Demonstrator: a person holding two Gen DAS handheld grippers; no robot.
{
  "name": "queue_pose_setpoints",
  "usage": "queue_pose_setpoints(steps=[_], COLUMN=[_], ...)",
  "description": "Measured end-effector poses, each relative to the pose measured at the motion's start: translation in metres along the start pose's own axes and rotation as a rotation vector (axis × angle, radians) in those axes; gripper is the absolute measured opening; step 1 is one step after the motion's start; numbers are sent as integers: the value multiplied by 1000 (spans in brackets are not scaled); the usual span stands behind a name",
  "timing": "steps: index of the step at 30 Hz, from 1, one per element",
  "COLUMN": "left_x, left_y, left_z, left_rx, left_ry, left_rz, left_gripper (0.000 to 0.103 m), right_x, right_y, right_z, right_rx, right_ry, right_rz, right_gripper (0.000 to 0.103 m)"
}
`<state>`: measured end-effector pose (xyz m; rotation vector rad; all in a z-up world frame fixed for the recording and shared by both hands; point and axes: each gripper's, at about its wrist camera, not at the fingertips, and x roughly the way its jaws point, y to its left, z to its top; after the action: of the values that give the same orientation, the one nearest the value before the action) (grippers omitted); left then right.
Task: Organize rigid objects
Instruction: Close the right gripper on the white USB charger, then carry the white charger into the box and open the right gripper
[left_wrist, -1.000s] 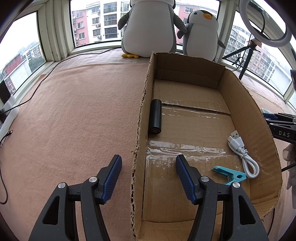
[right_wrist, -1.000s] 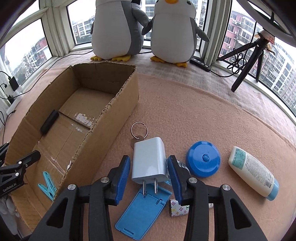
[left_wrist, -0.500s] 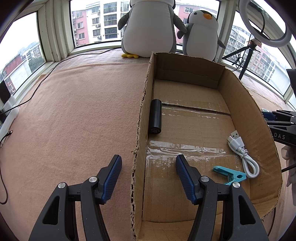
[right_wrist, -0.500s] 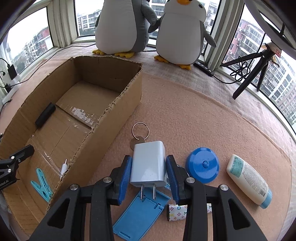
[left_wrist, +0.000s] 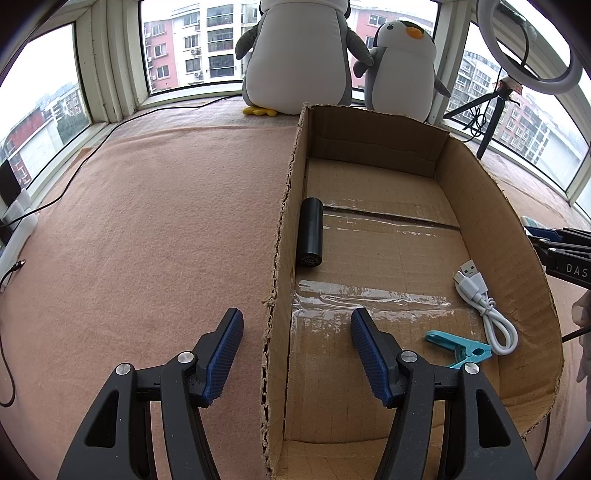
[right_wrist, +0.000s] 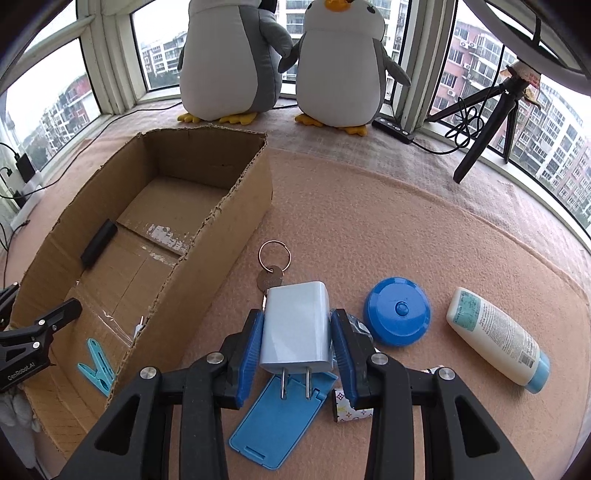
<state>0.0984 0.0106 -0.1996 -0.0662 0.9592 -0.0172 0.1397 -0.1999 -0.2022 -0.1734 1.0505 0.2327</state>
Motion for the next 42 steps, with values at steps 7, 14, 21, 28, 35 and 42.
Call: queue_pose_setpoints(steps=[7, 14, 21, 28, 35, 42], left_x=[0, 0, 0, -1, -1, -1], left_y=[0, 0, 0, 0, 1, 0], left_z=[0, 0, 0, 0, 0, 1], left_rx=[3, 3, 2, 2, 1, 1], left_ry=[0, 0, -1, -1, -1, -1], left_rz=[1, 0, 0, -1, -2, -2], left_gripper=[65, 65, 65, 65, 65, 65], right_x=[-31, -64, -69, -52, -38, -36], right_y=[2, 23, 53, 76, 91, 100], right_z=[-1, 6, 11, 12, 15, 19], right_rx=[34, 18, -19, -32, -25, -41], right_ry=[-61, -127, -141, -111, -91, -92], right_rz=[31, 96, 156, 196, 212, 191], right_gripper=[34, 34, 34, 34, 34, 34])
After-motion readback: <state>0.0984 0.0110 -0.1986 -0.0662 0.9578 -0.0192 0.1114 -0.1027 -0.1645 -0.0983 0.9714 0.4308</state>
